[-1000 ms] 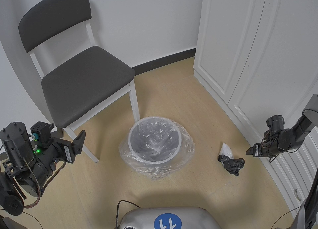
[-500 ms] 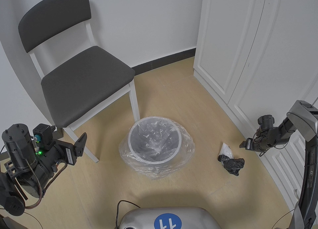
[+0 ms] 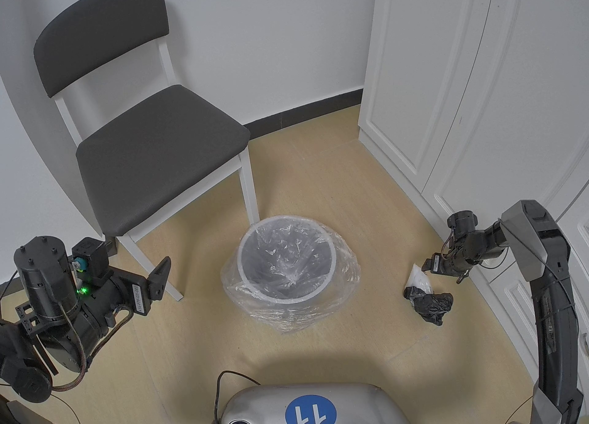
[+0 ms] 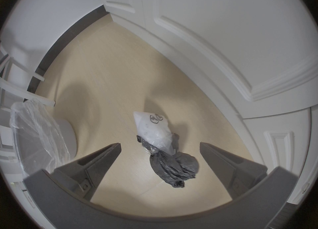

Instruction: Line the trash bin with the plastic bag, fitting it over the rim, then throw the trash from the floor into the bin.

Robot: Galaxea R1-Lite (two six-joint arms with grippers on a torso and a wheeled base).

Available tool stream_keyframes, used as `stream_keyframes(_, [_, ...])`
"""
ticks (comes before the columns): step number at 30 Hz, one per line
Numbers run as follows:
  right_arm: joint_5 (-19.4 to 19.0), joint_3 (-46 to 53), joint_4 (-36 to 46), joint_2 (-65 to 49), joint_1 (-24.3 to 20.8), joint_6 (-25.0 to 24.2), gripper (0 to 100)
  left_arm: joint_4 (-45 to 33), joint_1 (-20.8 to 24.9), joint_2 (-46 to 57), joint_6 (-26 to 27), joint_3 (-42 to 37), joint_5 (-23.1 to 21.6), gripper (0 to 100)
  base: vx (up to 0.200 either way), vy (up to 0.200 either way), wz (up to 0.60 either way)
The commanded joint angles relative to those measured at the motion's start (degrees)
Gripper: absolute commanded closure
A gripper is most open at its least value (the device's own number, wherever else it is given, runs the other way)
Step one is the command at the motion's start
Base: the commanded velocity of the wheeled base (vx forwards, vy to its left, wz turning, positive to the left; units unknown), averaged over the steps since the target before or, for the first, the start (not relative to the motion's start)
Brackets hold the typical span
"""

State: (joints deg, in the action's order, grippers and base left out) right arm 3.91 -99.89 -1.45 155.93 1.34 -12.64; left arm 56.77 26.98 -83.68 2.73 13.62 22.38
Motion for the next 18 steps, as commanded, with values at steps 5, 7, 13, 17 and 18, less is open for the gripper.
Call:
stream_keyframes(5, [0.1,-4.8,0.1,6.1,-0.7,-2.7,0,0.1,0.4,-1.0,0.0,-0.3,0.0,0,0.000,0.000,0.00])
stream_keyframes(7, [0.4,-6.9,0.7,7.5,-0.4,-2.7,0,0.1,0.4,-1.0,0.1,-0.3,0.0,0,0.000,0.000,0.00])
stream_keyframes(13, [0.6,-12.7,3.4,10.4,0.8,-1.7,0,0.1,1.4,-0.5,0.1,-0.3,0.0,0,0.000,0.000,0.00])
stream_keyframes(17, [-0.2,-14.7,9.1,12.1,1.6,1.0,0,0.1,1.9,-0.4,0.2,-0.3,0.0,0,0.000,0.000,0.00])
stream_keyframes(18, [-0.8,-14.7,9.5,12.3,1.7,2.6,0,0.1,1.9,-0.4,0.2,-0.3,0.0,0,0.000,0.000,0.00])
